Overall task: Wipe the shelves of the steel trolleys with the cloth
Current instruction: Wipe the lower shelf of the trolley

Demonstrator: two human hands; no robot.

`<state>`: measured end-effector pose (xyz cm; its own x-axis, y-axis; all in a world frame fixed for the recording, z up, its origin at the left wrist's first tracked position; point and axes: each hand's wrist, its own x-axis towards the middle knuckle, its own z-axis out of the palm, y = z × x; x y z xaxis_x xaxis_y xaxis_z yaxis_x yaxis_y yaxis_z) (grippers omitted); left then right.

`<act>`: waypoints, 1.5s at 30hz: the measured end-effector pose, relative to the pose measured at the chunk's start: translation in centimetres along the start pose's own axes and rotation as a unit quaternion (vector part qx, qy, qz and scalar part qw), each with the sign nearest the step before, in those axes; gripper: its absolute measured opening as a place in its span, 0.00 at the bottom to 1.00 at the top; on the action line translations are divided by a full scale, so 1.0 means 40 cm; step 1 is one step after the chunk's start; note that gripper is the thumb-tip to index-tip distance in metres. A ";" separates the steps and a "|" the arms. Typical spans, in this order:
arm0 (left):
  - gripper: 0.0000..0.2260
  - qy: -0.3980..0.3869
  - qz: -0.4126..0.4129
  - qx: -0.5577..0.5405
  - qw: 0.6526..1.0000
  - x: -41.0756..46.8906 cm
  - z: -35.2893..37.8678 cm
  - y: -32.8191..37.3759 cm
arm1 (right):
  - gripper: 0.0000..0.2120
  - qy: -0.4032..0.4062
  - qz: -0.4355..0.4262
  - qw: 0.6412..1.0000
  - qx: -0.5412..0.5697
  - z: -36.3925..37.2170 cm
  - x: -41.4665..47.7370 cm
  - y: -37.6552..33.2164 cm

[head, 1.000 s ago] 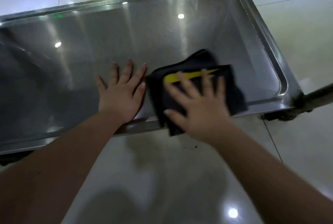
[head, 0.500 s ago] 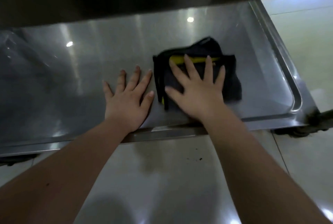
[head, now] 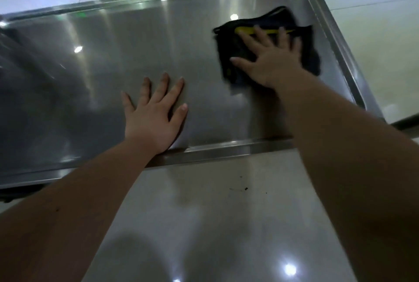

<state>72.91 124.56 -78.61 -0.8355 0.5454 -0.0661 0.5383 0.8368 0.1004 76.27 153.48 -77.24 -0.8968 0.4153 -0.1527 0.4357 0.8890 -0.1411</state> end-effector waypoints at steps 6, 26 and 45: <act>0.29 0.003 -0.002 0.005 1.000 0.008 0.008 -0.001 | 0.35 0.016 0.018 0.999 -0.024 0.007 -0.127 0.156; 0.24 -0.005 0.004 0.011 1.000 0.006 0.004 0.002 | 0.35 0.005 0.115 0.993 -0.022 0.052 -0.324 0.138; 0.28 -0.080 -0.022 -0.010 0.997 -0.058 -0.011 0.156 | 0.29 -0.020 0.072 0.996 0.044 0.086 -0.356 -0.145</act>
<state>78.17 128.49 -77.40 -0.8288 0.5110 -0.2278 0.4984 0.8594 0.1144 86.77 141.74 -77.63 -0.8218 0.5269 -0.2169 0.5658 0.7997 -0.2008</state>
